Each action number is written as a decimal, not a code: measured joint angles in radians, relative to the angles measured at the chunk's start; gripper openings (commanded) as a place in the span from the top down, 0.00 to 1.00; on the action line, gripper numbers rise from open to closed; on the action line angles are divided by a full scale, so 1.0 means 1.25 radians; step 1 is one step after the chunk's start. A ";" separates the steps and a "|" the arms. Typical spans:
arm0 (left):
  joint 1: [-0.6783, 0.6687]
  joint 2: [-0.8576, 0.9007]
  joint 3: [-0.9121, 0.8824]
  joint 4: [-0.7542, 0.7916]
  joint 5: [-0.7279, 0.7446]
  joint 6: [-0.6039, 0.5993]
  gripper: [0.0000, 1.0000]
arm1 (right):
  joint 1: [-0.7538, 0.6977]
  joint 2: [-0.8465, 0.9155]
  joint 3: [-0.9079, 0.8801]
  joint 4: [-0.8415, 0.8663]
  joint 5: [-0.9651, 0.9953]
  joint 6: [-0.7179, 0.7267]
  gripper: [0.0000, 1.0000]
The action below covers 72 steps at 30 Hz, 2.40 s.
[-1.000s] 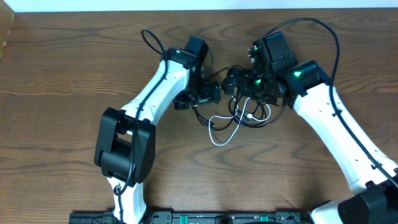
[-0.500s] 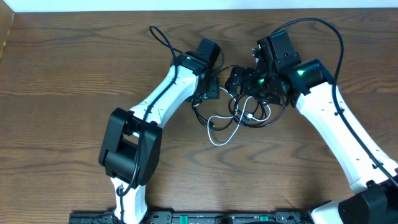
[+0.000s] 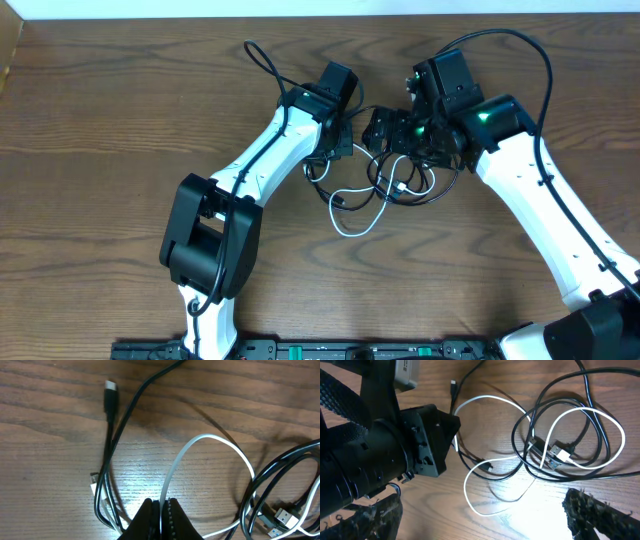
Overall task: Untangle cables
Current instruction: 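Grasp the white cable with the left gripper near the right gripper, then pull the white cable leftward with the left gripper, right holding black cable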
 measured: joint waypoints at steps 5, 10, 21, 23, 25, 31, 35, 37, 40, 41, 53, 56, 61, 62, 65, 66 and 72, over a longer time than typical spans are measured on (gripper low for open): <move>0.000 -0.011 0.000 0.000 0.047 0.000 0.93 | 0.000 0.000 0.000 0.000 0.000 0.000 0.01; 0.000 -0.132 0.000 0.005 0.107 -0.013 0.92 | 0.000 0.000 0.000 0.000 0.000 0.000 0.01; 0.000 -0.565 0.003 0.112 0.133 -0.052 0.93 | 0.000 0.000 0.000 -0.001 0.000 0.000 0.01; 0.000 -0.605 0.004 0.134 0.133 -0.052 0.92 | 0.000 0.000 0.000 -0.001 0.000 0.000 0.01; 0.000 -0.638 0.004 0.156 0.133 -0.064 0.93 | 0.000 0.000 0.000 -0.001 0.000 0.000 0.01; 0.000 -0.675 0.004 0.166 0.126 -0.078 0.93 | 0.000 0.000 0.000 -0.046 0.068 0.000 0.01; 0.000 -0.699 0.004 0.100 0.049 -0.107 0.93 | 0.000 0.000 0.000 -0.107 0.193 0.026 0.01; 0.000 -0.711 0.003 0.063 0.002 -0.131 0.93 | 0.000 0.000 0.000 -0.120 0.233 0.037 0.01; 0.001 -0.738 0.003 0.026 -0.084 -0.185 0.92 | 0.000 0.000 0.000 -0.120 0.278 0.046 0.01; 0.001 -0.741 0.003 0.024 -0.094 -0.193 0.92 | 0.000 0.000 -0.002 -0.114 0.283 0.041 0.01; 0.001 -0.710 0.003 -0.004 -0.174 -0.237 0.93 | 0.011 0.000 -0.092 -0.049 -0.001 -0.384 0.01; 0.001 -0.699 0.003 -0.004 -0.175 -0.243 0.93 | 0.011 0.000 -0.093 -0.057 -0.028 -0.416 0.01; 0.001 -0.681 0.003 -0.007 -0.178 -0.249 0.92 | 0.010 0.000 -0.096 -0.039 -0.080 -0.436 0.01; 0.001 -0.671 0.003 -0.009 -0.179 -0.251 0.93 | 0.010 0.000 -0.096 -0.033 -0.106 -0.438 0.01; 0.001 -0.652 0.003 -0.011 -0.180 -0.252 0.93 | 0.010 0.000 -0.093 -0.029 -0.169 -0.439 0.01; 0.001 -0.646 0.003 -0.012 -0.180 -0.252 0.92 | 0.010 0.000 -0.090 -0.028 -0.186 -0.439 0.01; 0.001 -0.626 0.003 -0.013 -0.180 -0.255 0.93 | 0.010 0.000 -0.085 -0.040 -0.215 -0.438 0.01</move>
